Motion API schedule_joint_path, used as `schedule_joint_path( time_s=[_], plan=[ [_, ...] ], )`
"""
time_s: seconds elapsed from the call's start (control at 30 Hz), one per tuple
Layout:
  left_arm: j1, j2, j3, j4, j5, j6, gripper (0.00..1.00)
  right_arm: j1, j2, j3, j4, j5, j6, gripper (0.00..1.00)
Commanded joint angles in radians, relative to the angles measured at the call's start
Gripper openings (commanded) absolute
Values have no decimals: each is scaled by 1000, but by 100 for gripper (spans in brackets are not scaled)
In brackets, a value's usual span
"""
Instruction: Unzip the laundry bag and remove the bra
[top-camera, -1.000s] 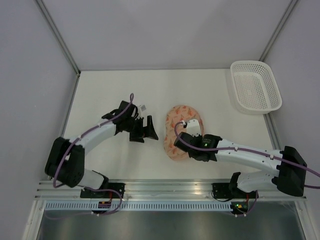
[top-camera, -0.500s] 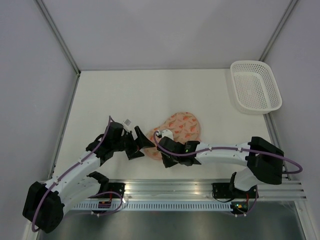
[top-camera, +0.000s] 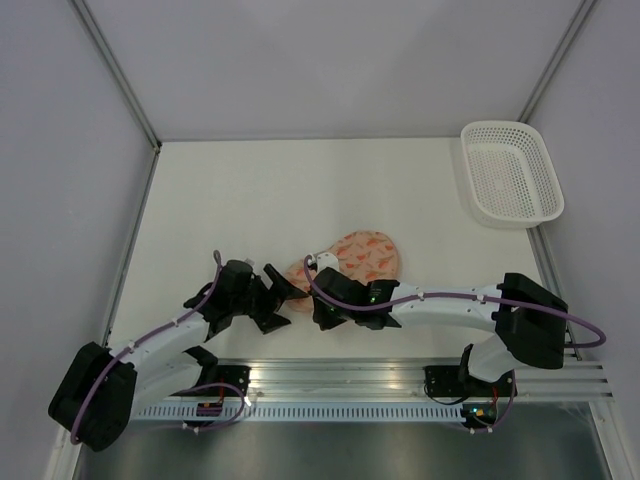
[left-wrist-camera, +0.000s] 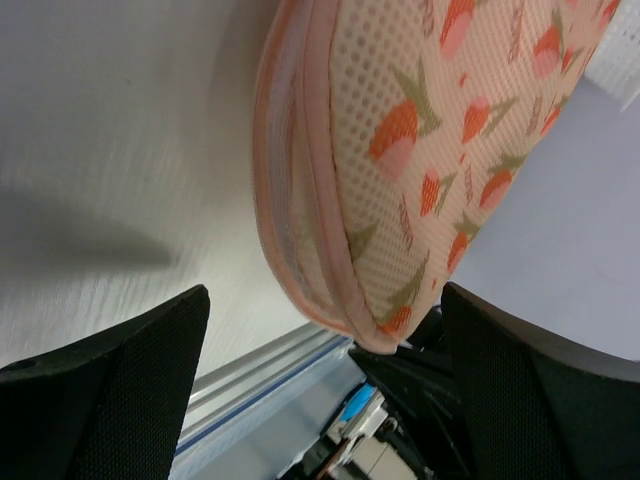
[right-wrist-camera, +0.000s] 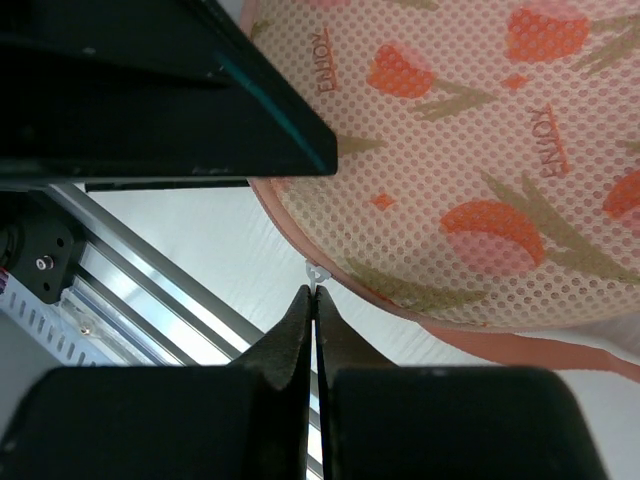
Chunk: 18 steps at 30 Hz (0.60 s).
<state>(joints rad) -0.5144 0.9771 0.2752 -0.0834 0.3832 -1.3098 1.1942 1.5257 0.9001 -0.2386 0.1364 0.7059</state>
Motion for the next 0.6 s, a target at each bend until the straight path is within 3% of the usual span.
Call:
schedule_joint_path(
  time_s=[0.0, 0.17, 0.27, 0.3, 0.33, 0.37, 0.47, 0.57],
  plan=[
    [-13, 43, -4, 157, -113, -118, 100, 4, -32, 11, 47, -3, -8, 0],
    [-19, 139, 36, 212, -170, -141, 96, 4, -42, 5, 47, -11, -16, 0],
    [-22, 201, 62, 275, -162, -135, 78, 5, -47, 2, 38, -15, -22, 1],
    [-22, 215, 70, 295, -161, -134, 57, 5, -48, 0, 32, -15, -20, 1],
    [-22, 231, 74, 300, -156, -132, 45, 5, -52, -1, 28, -15, -20, 0],
    [-22, 236, 84, 300, -156, -132, 24, 5, -56, -3, 24, -9, -20, 1],
    [-24, 238, 90, 292, -168, -129, 6, 4, -59, 3, -13, 14, -20, 0],
    [-22, 224, 84, 274, -179, -121, 2, 4, -49, 19, -60, 19, -23, 0]
  ],
)
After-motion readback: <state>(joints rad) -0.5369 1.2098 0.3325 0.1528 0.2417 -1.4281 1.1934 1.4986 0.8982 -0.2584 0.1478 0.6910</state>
